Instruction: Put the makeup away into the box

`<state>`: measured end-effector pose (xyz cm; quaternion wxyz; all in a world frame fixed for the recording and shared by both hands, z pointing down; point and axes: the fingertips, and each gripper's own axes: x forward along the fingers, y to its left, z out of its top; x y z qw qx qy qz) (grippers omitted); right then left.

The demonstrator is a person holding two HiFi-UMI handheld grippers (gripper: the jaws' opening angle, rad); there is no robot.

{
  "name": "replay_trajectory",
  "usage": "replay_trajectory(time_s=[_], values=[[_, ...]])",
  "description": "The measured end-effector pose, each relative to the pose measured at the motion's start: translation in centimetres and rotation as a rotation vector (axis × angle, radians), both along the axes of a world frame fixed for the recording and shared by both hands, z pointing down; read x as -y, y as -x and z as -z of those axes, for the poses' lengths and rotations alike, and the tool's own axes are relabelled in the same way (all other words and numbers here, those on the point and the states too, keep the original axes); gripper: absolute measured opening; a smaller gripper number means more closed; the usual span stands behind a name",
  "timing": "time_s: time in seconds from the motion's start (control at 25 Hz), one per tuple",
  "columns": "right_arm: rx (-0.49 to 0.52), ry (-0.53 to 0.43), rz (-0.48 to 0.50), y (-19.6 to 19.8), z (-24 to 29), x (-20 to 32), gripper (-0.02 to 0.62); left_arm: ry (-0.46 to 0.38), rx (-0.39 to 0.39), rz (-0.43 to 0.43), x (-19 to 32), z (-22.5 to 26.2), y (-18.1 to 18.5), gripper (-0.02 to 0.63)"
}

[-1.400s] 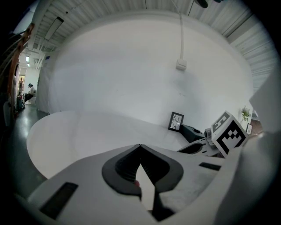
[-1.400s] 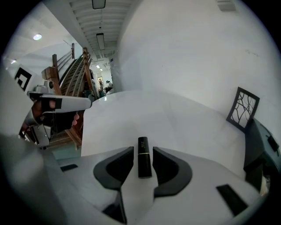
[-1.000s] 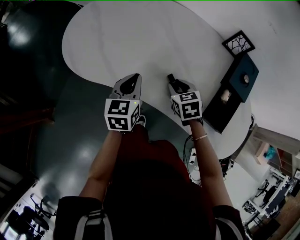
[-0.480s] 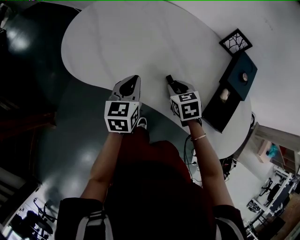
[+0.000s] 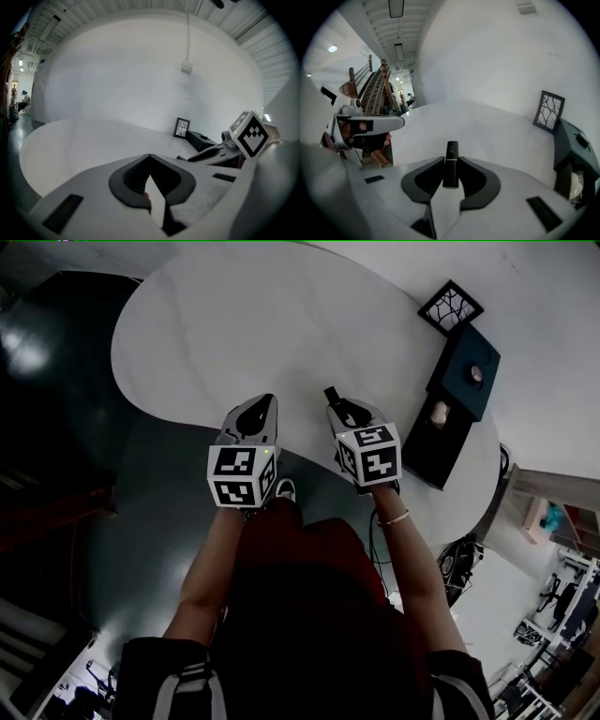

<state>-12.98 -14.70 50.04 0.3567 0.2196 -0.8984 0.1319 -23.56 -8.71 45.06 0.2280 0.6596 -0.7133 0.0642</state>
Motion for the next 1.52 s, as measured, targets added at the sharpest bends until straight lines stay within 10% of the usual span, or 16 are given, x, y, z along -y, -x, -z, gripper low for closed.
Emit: replay_trajectory(time_s=[1.52], values=[[0.027, -0.096, -0.624, -23.0, 6.1, 1.2, 0.104, -0.028, 0.014, -0.479, 4.9, 1.3, -15.9, 0.021]])
